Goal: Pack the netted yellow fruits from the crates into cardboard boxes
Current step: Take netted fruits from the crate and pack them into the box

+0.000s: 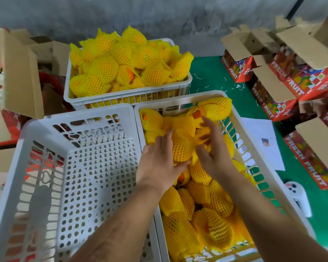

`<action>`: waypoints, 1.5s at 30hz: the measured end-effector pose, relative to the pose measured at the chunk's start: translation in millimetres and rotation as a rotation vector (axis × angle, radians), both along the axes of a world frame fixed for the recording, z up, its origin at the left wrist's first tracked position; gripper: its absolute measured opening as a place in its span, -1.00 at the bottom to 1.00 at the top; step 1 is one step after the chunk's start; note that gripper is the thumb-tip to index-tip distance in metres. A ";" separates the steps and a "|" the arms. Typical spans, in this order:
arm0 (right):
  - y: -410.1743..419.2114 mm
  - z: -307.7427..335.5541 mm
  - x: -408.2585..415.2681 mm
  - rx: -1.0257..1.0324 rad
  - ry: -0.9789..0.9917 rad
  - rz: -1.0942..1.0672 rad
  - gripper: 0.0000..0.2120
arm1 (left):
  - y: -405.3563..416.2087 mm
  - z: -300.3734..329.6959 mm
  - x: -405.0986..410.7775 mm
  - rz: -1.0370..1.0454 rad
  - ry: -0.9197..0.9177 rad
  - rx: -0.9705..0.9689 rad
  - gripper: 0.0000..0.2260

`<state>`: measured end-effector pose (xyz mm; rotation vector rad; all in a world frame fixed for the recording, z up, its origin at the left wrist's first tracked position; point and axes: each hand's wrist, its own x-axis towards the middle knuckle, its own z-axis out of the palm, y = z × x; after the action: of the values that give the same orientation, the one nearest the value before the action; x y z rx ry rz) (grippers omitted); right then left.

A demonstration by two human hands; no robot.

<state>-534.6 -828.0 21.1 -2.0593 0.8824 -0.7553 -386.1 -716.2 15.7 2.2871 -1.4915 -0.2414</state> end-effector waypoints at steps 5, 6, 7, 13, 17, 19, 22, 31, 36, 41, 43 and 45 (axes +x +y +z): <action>-107.8 7.2 14.1 -0.453 0.797 -0.275 -0.11 | 0.3 1.7 -0.4 0.035 0.067 -0.012 -0.17; -120.2 3.9 15.8 -0.500 0.880 -0.278 -0.17 | 0.6 2.6 -0.5 0.029 0.058 -0.014 -0.18; -128.1 1.3 16.7 -0.549 0.916 -0.282 -0.23 | 1.3 3.4 -0.6 0.027 0.059 -0.016 -0.18; -102.3 3.4 0.0 -0.327 0.544 -0.264 -0.15 | 3.5 4.4 1.3 0.100 0.220 -0.124 -0.20; -27.2 22.1 -9.0 -0.063 0.162 -0.118 -0.24 | 10.1 11.0 1.7 0.118 0.378 -0.240 -0.22; 11.7 32.8 -2.6 0.056 0.116 -0.116 -0.28 | 22.4 18.5 2.6 0.078 0.477 -0.290 -0.25; 67.0 48.4 7.3 0.323 -0.020 -0.057 -0.48 | 61.7 28.3 12.1 0.009 0.777 -0.391 -0.40; 287.0 93.6 131.2 0.439 -0.074 0.115 -0.42 | 286.4 59.1 123.4 0.296 1.110 -0.584 -0.47; 408.3 81.5 221.5 0.480 -0.115 0.146 -0.54 | 420.6 58.7 203.7 0.397 1.326 -0.571 -0.55; 502.9 58.2 283.2 0.716 -0.186 0.240 -0.68 | 532.1 57.8 255.6 0.472 1.229 -0.453 -0.49; 535.2 51.0 299.5 0.791 -0.153 0.253 -0.62 | 570.6 51.3 273.2 0.567 1.251 -0.450 -0.50; 565.1 40.5 310.4 0.763 -0.055 0.224 -0.60 | 598.5 40.9 284.1 0.677 1.350 -0.422 -0.58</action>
<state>-224.2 -262.9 61.6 -1.4128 0.7379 -0.2786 -102.0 -117.6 56.6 1.4819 -0.0547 -0.9014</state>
